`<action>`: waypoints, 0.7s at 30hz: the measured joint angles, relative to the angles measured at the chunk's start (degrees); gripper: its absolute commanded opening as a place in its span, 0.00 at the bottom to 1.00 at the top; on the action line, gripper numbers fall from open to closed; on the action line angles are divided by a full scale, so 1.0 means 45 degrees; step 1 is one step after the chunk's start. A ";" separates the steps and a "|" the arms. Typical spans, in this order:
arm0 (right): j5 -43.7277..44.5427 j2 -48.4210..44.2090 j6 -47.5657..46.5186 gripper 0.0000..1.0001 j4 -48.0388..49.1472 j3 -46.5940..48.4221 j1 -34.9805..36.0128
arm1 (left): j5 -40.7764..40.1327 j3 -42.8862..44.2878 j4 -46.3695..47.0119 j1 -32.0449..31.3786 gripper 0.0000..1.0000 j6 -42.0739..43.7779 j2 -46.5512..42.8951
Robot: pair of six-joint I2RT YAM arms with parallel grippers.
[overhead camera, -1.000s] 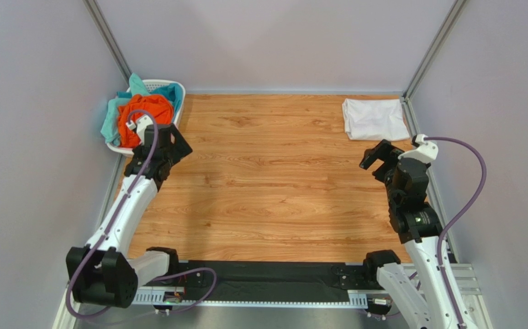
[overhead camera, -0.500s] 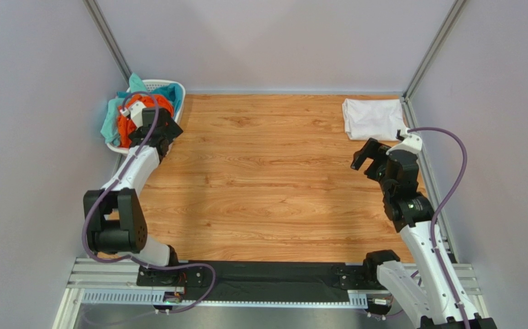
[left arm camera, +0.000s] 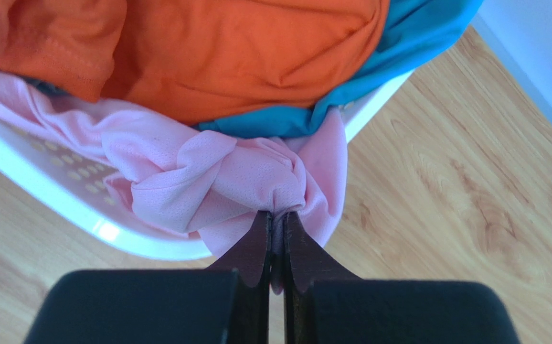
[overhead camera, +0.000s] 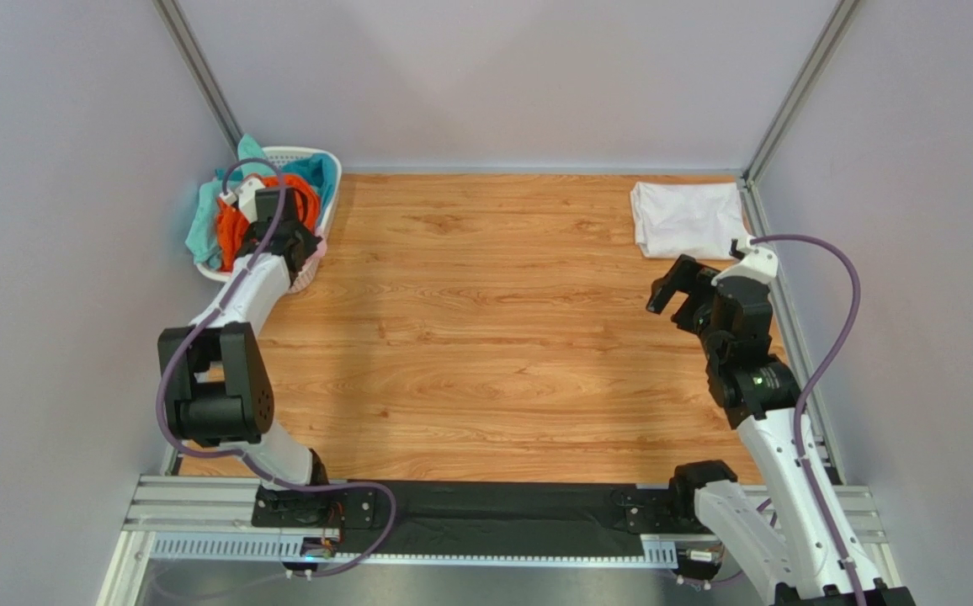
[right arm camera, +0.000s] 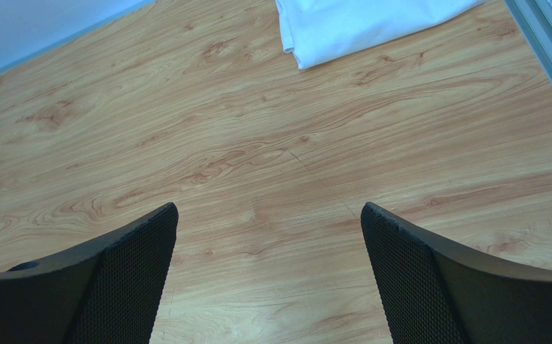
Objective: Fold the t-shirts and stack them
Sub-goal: Grab the tshirt from the pile
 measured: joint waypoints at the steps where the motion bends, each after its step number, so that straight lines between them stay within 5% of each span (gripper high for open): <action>1: -0.0010 -0.0039 0.0005 1.00 0.0005 0.0000 0.0000 | 0.0121 -0.0257 0.0010 0.0000 0.00 -0.0015 -0.0291; 13: -0.0559 -0.0418 0.0010 1.00 0.0010 0.0000 0.0000 | 0.2055 -0.0933 -0.0272 -0.0073 0.00 0.0170 -0.6091; 21: -0.0835 -0.0631 0.0010 1.00 0.0029 0.0000 0.0000 | 0.3852 0.2642 -0.1093 -0.0267 0.00 0.1064 -0.7101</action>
